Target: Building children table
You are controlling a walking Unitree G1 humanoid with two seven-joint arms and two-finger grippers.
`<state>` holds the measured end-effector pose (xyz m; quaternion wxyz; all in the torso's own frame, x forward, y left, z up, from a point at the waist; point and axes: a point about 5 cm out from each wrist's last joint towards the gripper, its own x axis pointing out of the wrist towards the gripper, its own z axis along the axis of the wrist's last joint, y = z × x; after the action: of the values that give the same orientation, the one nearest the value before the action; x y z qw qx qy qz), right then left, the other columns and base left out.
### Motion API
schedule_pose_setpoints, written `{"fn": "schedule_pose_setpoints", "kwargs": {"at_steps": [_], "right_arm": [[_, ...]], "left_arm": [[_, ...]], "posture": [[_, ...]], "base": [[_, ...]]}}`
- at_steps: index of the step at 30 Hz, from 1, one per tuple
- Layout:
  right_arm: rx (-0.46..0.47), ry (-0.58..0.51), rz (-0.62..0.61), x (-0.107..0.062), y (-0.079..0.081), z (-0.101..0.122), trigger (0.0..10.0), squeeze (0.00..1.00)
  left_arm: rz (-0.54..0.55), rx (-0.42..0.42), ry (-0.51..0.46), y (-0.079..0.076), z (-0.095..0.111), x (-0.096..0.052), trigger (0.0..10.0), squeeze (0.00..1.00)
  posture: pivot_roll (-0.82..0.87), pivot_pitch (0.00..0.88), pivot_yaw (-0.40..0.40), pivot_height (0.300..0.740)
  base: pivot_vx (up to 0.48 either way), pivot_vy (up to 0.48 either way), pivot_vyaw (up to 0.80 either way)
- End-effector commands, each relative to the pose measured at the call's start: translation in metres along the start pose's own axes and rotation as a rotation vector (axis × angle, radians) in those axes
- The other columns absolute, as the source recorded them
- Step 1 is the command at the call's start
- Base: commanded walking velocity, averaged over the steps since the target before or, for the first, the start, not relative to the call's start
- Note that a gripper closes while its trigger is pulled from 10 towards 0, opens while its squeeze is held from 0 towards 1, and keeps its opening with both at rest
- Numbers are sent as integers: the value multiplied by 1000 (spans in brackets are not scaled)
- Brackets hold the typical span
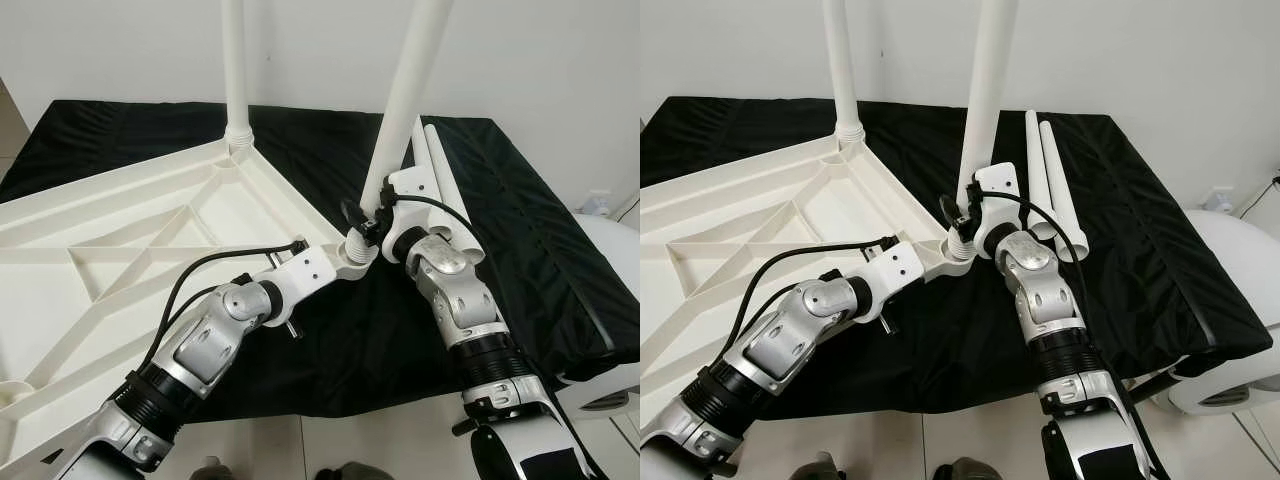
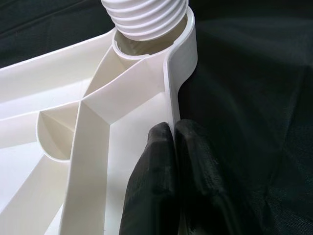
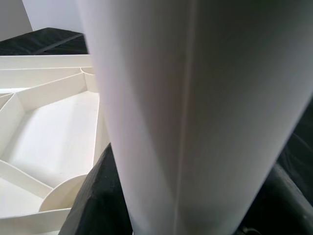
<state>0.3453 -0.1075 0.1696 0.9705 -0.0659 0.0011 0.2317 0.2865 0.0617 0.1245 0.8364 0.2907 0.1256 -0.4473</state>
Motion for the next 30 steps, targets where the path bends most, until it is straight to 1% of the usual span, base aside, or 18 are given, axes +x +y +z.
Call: {"fn": "schedule_pose_setpoints", "kwargs": {"at_steps": [1,4,8,12,15,19,21,26,29,30], "right_arm": [[18,137,-4,-6,-1,-29,10000,0],[43,117,40,-6,7,-28,10000,0],[53,112,64,-6,11,-28,10000,0],[74,120,91,-9,16,-33,10000,0],[75,125,92,-9,17,-36,10000,0],[87,147,88,-13,16,-44,10000,0],[87,147,88,-13,16,-44,10000,0],[138,155,54,-18,10,-53,10000,0],[151,156,45,-19,8,-54,10000,0],[169,152,28,-19,6,-55,10000,0]], "left_arm": [[-56,9,47,-9,-9,1,10000,0],[-53,9,49,-9,-9,1,10000,0],[-50,9,49,-8,-9,1,10000,0],[-45,10,50,-7,-9,0,10000,0],[-44,9,49,-7,-9,-1,10000,0],[-43,7,46,-6,-8,-2,10000,0],[-43,7,46,-6,-8,-2,10000,0],[-42,3,47,-7,-8,-2,10000,0],[-42,3,47,-7,-8,-2,10000,0],[-43,2,47,-7,-8,-3,10000,0]], "posture": [[50,0,-80,740],[52,0,-80,740],[53,0,-81,740],[53,0,-79,740],[52,0,-78,740],[50,0,-77,740],[50,0,-77,740],[46,0,-74,740],[46,0,-74,740],[46,0,-73,740]], "base": [[0,0,0],[0,0,0],[0,0,0],[0,0,0],[0,0,0],[0,0,0],[0,0,0],[0,0,0],[0,0,0],[0,0,0]]}}
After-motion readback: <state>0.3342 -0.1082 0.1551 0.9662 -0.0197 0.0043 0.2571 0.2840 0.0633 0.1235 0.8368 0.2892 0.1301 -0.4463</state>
